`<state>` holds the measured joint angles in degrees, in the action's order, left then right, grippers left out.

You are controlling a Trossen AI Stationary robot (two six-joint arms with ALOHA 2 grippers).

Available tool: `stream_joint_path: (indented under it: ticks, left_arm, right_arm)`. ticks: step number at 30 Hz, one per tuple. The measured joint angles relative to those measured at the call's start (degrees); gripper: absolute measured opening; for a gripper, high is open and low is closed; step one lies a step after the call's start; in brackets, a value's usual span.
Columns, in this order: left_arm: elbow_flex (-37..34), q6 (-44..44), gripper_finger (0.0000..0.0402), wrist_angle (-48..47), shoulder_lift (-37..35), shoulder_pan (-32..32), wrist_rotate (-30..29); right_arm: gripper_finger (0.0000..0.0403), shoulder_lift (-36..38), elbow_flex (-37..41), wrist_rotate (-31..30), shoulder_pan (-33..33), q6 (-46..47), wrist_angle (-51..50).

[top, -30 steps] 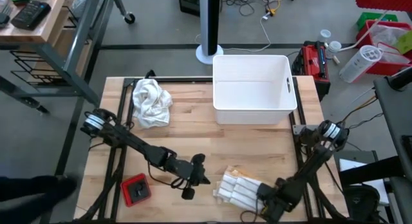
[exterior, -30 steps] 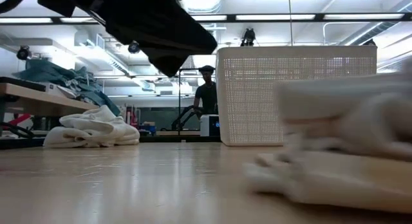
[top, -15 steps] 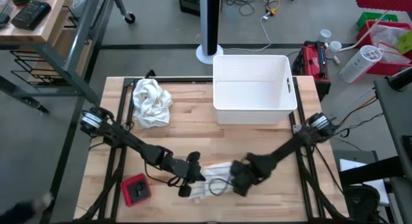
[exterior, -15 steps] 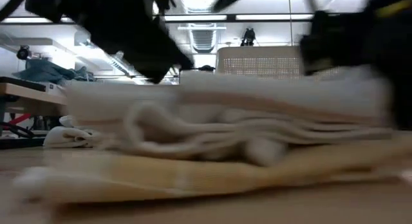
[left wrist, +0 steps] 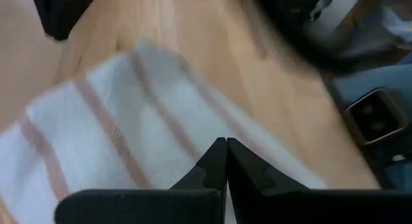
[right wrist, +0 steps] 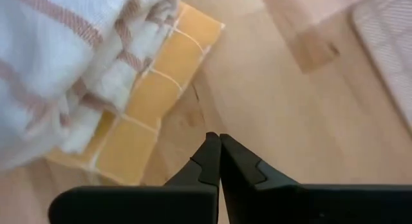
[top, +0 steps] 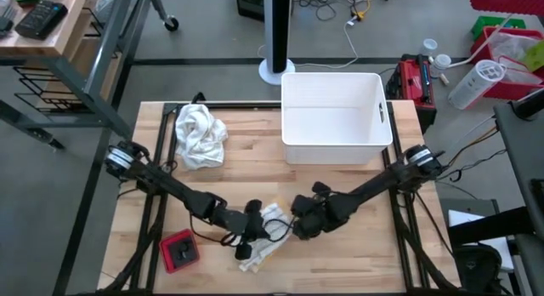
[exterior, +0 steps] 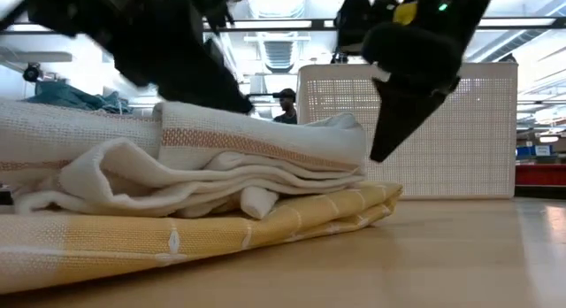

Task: Fold towel
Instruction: Fold the white kitchen towel

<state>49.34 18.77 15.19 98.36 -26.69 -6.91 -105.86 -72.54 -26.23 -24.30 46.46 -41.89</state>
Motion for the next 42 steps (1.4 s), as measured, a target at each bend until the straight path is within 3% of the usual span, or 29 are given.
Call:
stream_joint_path:
  ticks: [5,12,20,28,35,42]
  left_arm:
    - [-0.08,-2.18,0.0000,-2.30,-5.35,-1.83,-4.08]
    - [-0.29,-5.38,0.0000,-10.57,-13.47,-6.60,-24.50]
    - [-0.35,-4.18,0.0000,-19.01,-20.14,-10.54,-43.89]
    - [-0.48,3.48,0.0000,-29.17,-21.33,-11.02,-45.10]
    - [-3.36,8.20,0.0000,-33.12,-21.33,-11.00,-46.70]
    - [-7.73,12.68,0.0000,-32.76,-21.44,-10.92,-51.17]
  right_arm:
    - [0.0000,4.80,0.83,-3.16,-3.74,-0.88,-1.77]
    - [0.0000,10.80,1.49,-3.87,-10.86,-16.54,6.42]
    - [0.0000,5.91,1.60,-5.69,-11.59,-34.38,27.29]
    - [0.0015,-2.90,0.26,-4.78,-9.41,-40.43,37.31]
    - [0.0102,-10.14,-6.38,-4.22,-9.28,-45.32,37.49]
    - [0.0182,-16.61,-14.10,3.62,-7.84,-47.71,34.87]
